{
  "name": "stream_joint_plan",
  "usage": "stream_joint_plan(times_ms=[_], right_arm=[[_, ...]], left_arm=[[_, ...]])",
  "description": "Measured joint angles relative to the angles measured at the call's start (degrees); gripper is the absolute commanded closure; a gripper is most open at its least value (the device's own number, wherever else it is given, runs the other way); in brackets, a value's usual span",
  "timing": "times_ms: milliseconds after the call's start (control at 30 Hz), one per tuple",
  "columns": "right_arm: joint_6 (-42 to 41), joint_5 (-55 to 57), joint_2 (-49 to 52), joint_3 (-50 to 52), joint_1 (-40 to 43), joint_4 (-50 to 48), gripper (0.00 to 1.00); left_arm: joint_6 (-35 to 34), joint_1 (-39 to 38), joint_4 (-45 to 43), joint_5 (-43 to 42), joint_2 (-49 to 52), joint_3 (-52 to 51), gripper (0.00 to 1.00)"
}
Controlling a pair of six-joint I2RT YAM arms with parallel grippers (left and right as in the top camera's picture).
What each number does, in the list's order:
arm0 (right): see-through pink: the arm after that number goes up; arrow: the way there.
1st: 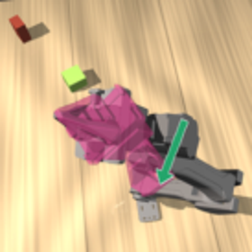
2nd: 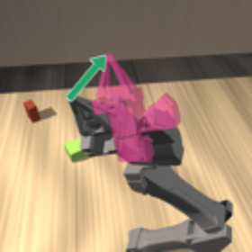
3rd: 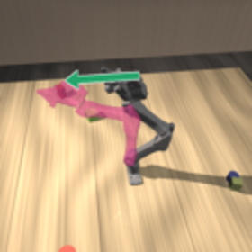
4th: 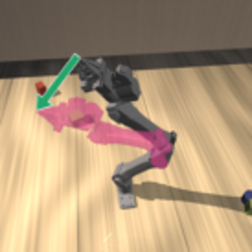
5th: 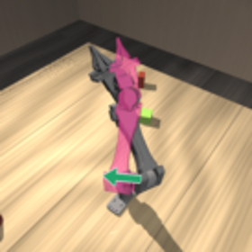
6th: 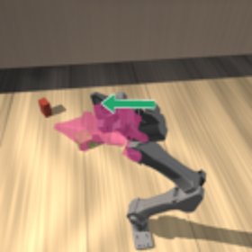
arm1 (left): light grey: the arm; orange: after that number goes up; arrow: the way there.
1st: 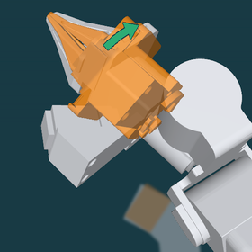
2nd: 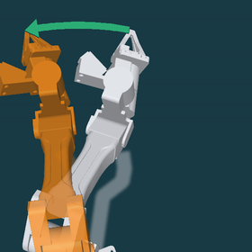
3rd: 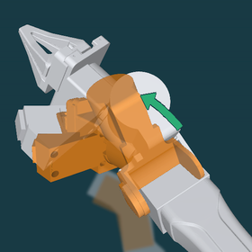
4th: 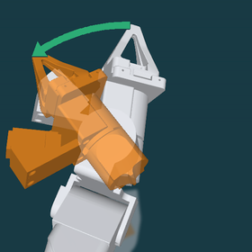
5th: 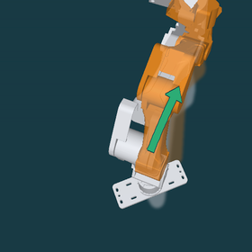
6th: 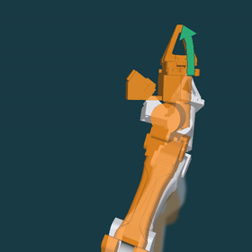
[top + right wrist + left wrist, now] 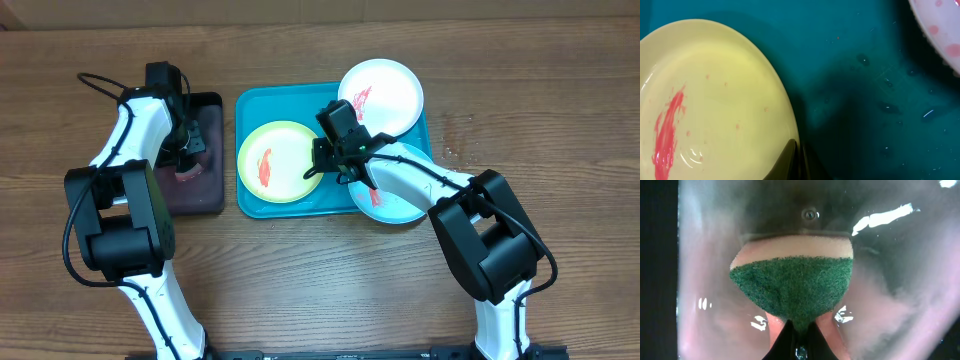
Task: Clean dirty plates on tray and stack at the side
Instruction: 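Grasp the green sponge with the left gripper and lift it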
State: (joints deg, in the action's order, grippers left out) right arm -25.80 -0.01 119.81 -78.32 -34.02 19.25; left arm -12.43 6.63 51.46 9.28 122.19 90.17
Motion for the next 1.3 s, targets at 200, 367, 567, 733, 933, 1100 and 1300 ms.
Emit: stream_joint_plan(times_ms=[200,367,567,733,933,1100,1300], right_arm=[[0.02,0.00,0.00,0.00,0.00,0.02,0.96],[0.00,0.00,0.00,0.00,0.00,0.07,0.96],[0.00,-0.02,0.00,0.00,0.00,0.15,0.96],[0.00,0.00,0.00,0.00,0.00,0.20,0.96],[0.00,-0.02,0.00,0.00,0.00,0.22,0.96],[0.00,0.02,0.00,0.00,0.00,0.28,0.96],[0.00,0.00,0.00,-0.07,0.00,0.44,0.96]], left_arm=[[0.04,0.00,4.68,-0.02,0.00,2.36,0.96],[0.22,0.00,12.15,-0.02,0.00,9.33,0.96],[0.35,0.00,20.17,-0.02,0.00,18.93,0.96],[0.39,0.00,24.50,-0.04,0.00,22.12,0.96],[0.33,0.00,28.74,-0.04,0.00,24.94,0.96],[-0.83,0.02,30.51,-0.02,0.00,27.56,0.96],[-2.71,1.14,30.75,-0.04,0.00,28.06,0.96]])
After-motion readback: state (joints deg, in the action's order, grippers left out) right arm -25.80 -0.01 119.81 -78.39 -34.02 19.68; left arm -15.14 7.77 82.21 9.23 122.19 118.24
